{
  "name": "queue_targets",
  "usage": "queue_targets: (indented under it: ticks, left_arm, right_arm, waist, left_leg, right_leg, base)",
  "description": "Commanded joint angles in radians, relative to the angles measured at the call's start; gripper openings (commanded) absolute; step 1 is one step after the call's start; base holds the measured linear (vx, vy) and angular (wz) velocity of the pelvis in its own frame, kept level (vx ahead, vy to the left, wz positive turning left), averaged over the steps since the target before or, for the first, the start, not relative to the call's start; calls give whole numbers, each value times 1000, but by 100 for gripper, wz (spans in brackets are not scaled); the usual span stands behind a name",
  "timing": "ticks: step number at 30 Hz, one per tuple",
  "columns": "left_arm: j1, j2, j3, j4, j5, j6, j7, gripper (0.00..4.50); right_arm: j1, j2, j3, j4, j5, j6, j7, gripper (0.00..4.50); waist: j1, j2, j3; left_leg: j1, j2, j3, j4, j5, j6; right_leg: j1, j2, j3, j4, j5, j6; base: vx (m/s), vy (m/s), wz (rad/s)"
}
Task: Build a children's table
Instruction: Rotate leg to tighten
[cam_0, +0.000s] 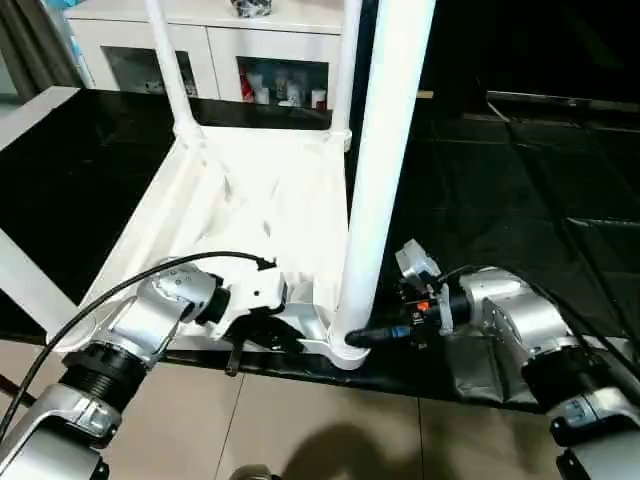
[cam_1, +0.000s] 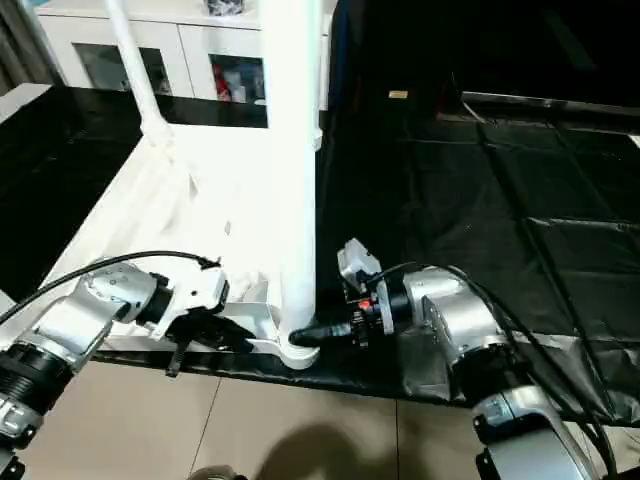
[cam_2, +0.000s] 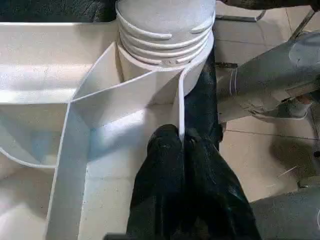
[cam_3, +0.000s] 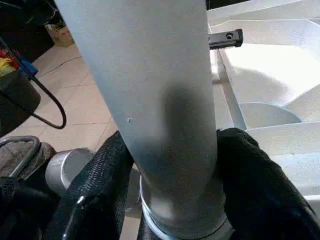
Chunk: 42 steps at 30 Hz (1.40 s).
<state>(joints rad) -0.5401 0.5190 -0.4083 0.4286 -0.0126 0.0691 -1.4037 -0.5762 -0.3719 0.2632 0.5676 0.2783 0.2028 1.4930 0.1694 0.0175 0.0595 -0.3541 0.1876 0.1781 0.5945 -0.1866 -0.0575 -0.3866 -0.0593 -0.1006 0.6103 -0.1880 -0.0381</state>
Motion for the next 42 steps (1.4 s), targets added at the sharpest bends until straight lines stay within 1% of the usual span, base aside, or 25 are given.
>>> queue_targets:
  ticks: [1, 4, 7, 9, 11, 12, 13, 14, 15, 16, 17, 18, 20, 21, 23, 24, 25, 27, 29, 31, 32, 33, 37, 41, 42]
  left_arm:
    - [2, -9, -45, 12, 34, -2, -21, 0]
    - [0, -19, -38, 25, 39, 13, 12, 0]
    - [-15, -64, -3, 64, 31, 76, 102, 0]
    - [-28, -90, 18, 84, 21, 100, 143, 0]
    - [-47, -125, 44, 108, 8, 127, 196, 0]
    - [-78, -174, 80, 145, -9, 161, 266, 0]
    - [-78, -174, 80, 145, -9, 161, 266, 0]
    - [-99, -198, 100, 170, -17, 175, 307, 0]
    - [-124, -226, 124, 198, -26, 200, 355, 0]
    - [-124, -226, 124, 198, -26, 200, 355, 0]
    - [-158, -263, 156, 234, -34, 231, 422, 0]
    - [-161, -267, 159, 237, -34, 234, 428, 0]
    - [-197, -300, 178, 282, -19, 248, 514, 0]
    - [-209, -311, 185, 299, -13, 248, 542, 0]
    - [-219, -320, 190, 314, -7, 245, 572, 0]
    - [-229, -329, 197, 328, -3, 240, 601, 0]
    - [-233, -332, 198, 332, 0, 237, 611, 0]
    - [-243, -342, 204, 343, 6, 234, 634, 0]
    - [-241, -344, 201, 340, 10, 233, 627, 0]
    - [-239, -342, 196, 338, 15, 228, 619, 0]
    - [-236, -338, 192, 339, 18, 222, 611, 0]
    - [-232, -335, 190, 339, 18, 217, 607, 0]
    - [-211, -311, 176, 324, 16, 187, 563, 0]
    - [-169, -257, 148, 266, 11, 144, 449, 0]
    - [-160, -244, 140, 255, 8, 124, 413, 0]
  right_arm:
    - [-11, 2, 10, 13, 0, -6, 46, 233]
    - [0, -1, 10, 10, 3, -4, 60, 213]
    - [29, -10, 8, -23, 10, 12, 51, 209]
    - [41, -11, 5, -41, 14, 30, 36, 208]
    - [53, -4, 2, -51, 5, 40, -6, 207]
    - [67, 17, -4, -57, -19, 54, -97, 207]
    - [67, 17, -4, -57, -19, 54, -97, 206]
    - [60, 48, -20, -38, -32, 57, -180, 205]
    - [44, 94, -46, -11, -45, 72, -298, 204]
    - [44, 94, -46, -11, -45, 72, -298, 204]
    - [20, 154, -79, 23, -60, 97, -444, 201]
    - [18, 160, -81, 26, -61, 100, -457, 201]
    - [-28, 242, -121, 74, -82, 139, -655, 199]
    - [-42, 269, -136, 88, -89, 153, -724, 199]
    - [-59, 294, -142, 107, -103, 156, -787, 199]
    - [-73, 317, -150, 121, -115, 158, -839, 199]
    - [-82, 329, -155, 132, -123, 157, -871, 199]
    - [-104, 356, -164, 160, -145, 150, -940, 199]
    - [-104, 361, -175, 162, -128, 137, -914, 199]
    - [-101, 363, -186, 158, -117, 130, -900, 199]
    - [-98, 359, -189, 154, -120, 123, -898, 254]
    - [-95, 356, -190, 149, -125, 116, -899, 268]
    - [-69, 330, -191, 113, -106, 95, -837, 302]
    - [-18, 249, -187, 15, -73, 122, -709, 333]
    - [-12, 227, -188, 2, -67, 124, -677, 342]
  waist:
    - [-4, -3, -72]
    - [-3, -1, -72]
    - [1, -1, -67]
    - [4, -4, -67]
    - [5, -4, -65]
    - [4, -4, -62]
    - [4, -6, -61]
    - [-4, -9, -59]
    - [-7, 1, -60]
    - [-22, -7, -57]
    - [-34, -5, -59]
    - [-40, -5, -58]
    - [-57, 7, -59]
    - [-69, 4, -60]
    - [-78, 8, -65]
    - [-82, 8, -65]
    - [-82, 3, -65]
    - [-84, 6, -63]
    - [-80, 5, -66]
    - [-78, 4, -68]
    - [-77, 2, -70]
    - [-75, 2, -72]
    - [-67, -1, -74]
    - [-60, -5, -75]
    - [-57, -3, -74]
  left_leg:
    - [7, 59, -21, -67, -164, 43]
    - [9, 59, -20, -66, -170, 42]
    - [25, 59, -14, -65, -214, 36]
    - [26, 60, -14, -66, -223, 33]
    - [23, 60, -14, -68, -224, 30]
    - [22, 58, -13, -70, -235, 25]
    - [27, 56, -18, -71, -257, 17]
    - [19, 52, -21, -73, -263, 11]
    - [22, 52, -24, -73, -272, 5]
    - [23, 44, -24, -71, -286, 0]
    - [10, 42, -29, -75, -274, -5]
    - [5, 40, -30, -74, -269, -6]
    - [6, 37, -35, -74, -285, -13]
    - [8, 35, -41, -74, -309, -22]
    - [9, 39, -42, -75, -307, -12]
    - [2, 42, -43, -79, -291, -6]
    - [1, 41, -42, -81, -285, -3]
    - [7, 40, -39, -79, -288, -3]
    - [10, 46, -36, -80, -260, 4]
    - [10, 46, -33, -78, -249, 11]
    - [9, 46, -31, -78, -235, 17]
    - [7, 46, -29, -76, -212, 24]
    - [2, 45, -25, -75, -163, 44]
    - [0, 51, -24, -75, -138, 65]
    - [1, 52, -24, -76, -137, 66]
  right_leg:
    - [43, -106, 66, -77, -286, -165]
    - [42, -105, 66, -79, -285, -167]
    - [32, -103, 69, -89, -331, -172]
    - [32, -105, 70, -90, -353, -171]
    - [35, -104, 70, -92, -376, -160]
    - [35, -104, 69, -97, -406, -149]
    - [35, -108, 66, -102, -459, -131]
    - [39, -112, 63, -106, -504, -108]
    - [38, -114, 62, -108, -524, -100]
    - [36, -114, 55, -118, -571, -81]
    - [48, -112, 50, -117, -574, -64]
    - [48, -111, 48, -120, -581, -54]
    - [44, -110, 41, -124, -594, -44]
    - [47, -110, 33, -129, -605, -36]
    - [50, -113, 30, -129, -545, -50]
    - [54, -111, 28, -125, -495, -62]
    - [55, -111, 28, -123, -476, -66]
    - [48, -112, 32, -124, -478, -76]
    - [47, -112, 41, -113, -394, -104]
    - [48, -111, 44, -108, -358, -119]
    - [49, -111, 44, -104, -333, -131]
    - [50, -112, 46, -100, -302, -143]
    - [56, -115, 48, -93, -251, -156]
    - [58, -113, 47, -89, -221, -154]
    - [57, -114, 47, -89, -222, -154]
  base:
    - [0, 0, 0]
    - [0, 0, 0]
    - [0, 0, 0]
    - [0, 0, 0]
    - [0, 0, 0]
    - [0, 0, 0]
    - [0, 0, 0]
    - [0, 0, 0]
    - [0, 0, 0]
    - [0, 0, 0]
    - [0, 0, 0]
    - [0, 0, 0]
    - [-41, 7, -18]
    - [0, 0, 0]
    - [0, 0, 0]
    - [0, 0, 0]
    - [0, 0, 0]
    - [0, 0, 0]
    - [0, 0, 0]
    - [0, 0, 0]
    - [0, 0, 0]
    - [0, 0, 0]
    - [0, 0, 0]
    - [0, 0, 0]
    - [0, 0, 0]
